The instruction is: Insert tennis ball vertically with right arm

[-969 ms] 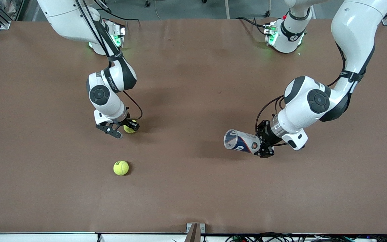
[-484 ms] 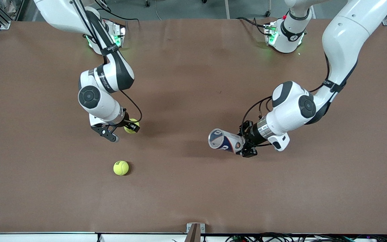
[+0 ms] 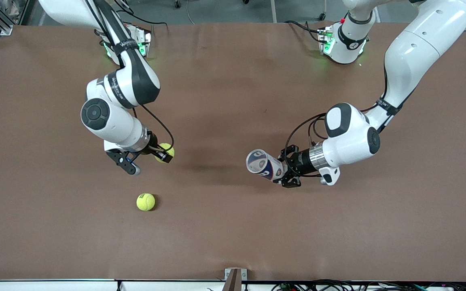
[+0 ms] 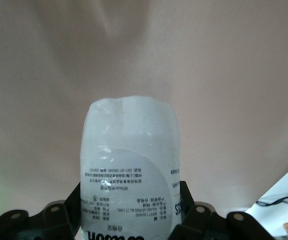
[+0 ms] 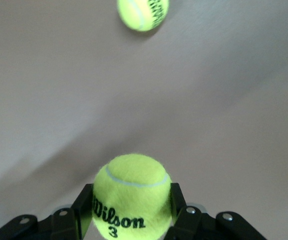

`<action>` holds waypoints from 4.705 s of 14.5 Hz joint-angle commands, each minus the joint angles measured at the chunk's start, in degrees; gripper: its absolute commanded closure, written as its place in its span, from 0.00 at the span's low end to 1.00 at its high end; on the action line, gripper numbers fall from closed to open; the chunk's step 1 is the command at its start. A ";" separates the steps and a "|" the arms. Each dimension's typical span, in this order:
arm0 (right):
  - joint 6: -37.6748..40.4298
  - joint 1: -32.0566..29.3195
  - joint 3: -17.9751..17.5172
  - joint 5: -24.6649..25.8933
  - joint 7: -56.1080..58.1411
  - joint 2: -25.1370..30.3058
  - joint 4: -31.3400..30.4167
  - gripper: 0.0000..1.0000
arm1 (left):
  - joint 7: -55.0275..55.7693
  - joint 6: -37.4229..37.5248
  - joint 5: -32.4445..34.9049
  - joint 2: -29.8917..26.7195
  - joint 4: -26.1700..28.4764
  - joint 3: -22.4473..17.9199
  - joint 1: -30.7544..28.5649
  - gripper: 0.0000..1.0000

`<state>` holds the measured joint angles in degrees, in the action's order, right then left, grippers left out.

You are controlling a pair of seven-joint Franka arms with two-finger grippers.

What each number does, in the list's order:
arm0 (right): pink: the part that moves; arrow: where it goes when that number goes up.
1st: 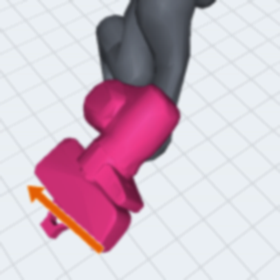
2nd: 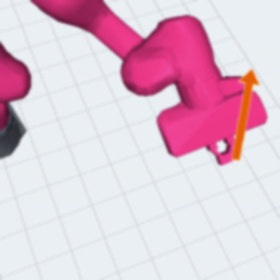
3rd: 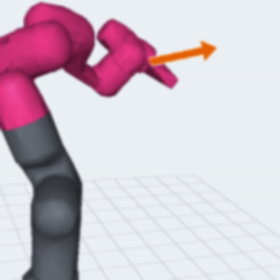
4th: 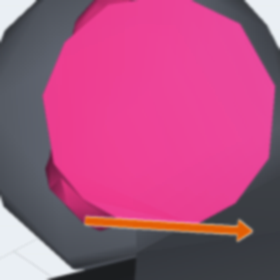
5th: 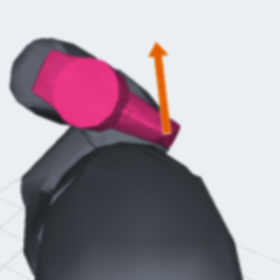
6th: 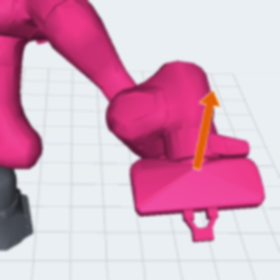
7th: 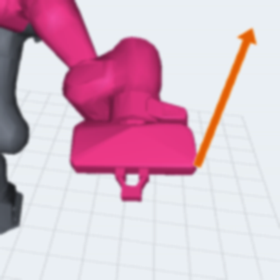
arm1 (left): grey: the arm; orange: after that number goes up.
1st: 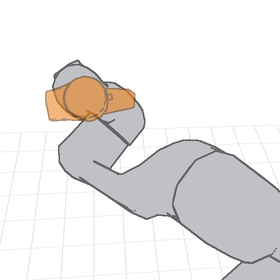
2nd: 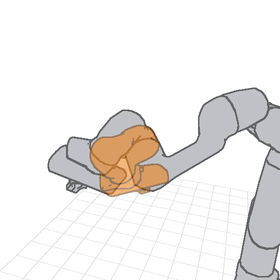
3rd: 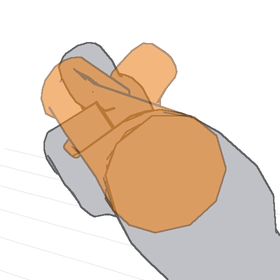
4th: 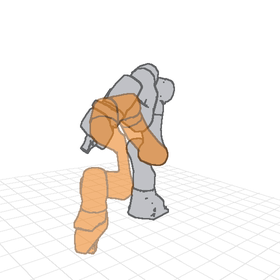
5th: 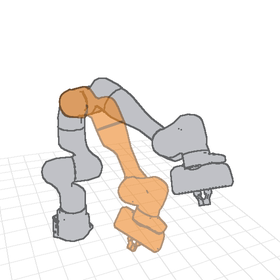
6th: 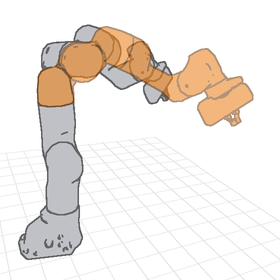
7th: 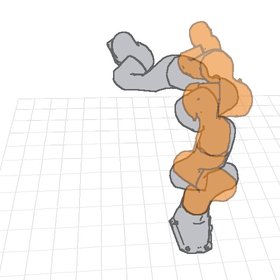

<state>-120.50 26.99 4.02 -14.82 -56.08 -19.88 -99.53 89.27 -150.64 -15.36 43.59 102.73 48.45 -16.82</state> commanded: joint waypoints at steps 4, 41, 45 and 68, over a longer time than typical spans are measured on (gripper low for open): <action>4.66 2.98 0.11 -5.22 -10.25 -1.39 11.37 0.99 | -13.22 -3.17 -10.54 8.24 -2.97 4.63 1.08 0.26; 1.59 11.95 0.55 -6.27 -29.00 -15.10 27.46 0.00 | -50.77 -2.64 -48.54 24.97 -13.96 5.34 8.83 0.25; 1.85 11.07 0.64 -6.36 -28.47 -15.02 28.34 0.00 | -50.77 -2.64 -48.54 24.97 -14.05 5.25 8.83 0.25; -8.50 -11.26 1.26 9.37 23.30 -19.84 16.65 0.00 | -50.77 -2.64 -49.07 24.97 -14.05 5.25 8.83 0.24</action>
<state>-124.67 16.15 6.05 -7.22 -33.54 -37.01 -82.67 39.91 -153.22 -62.55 68.27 89.63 53.48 -8.46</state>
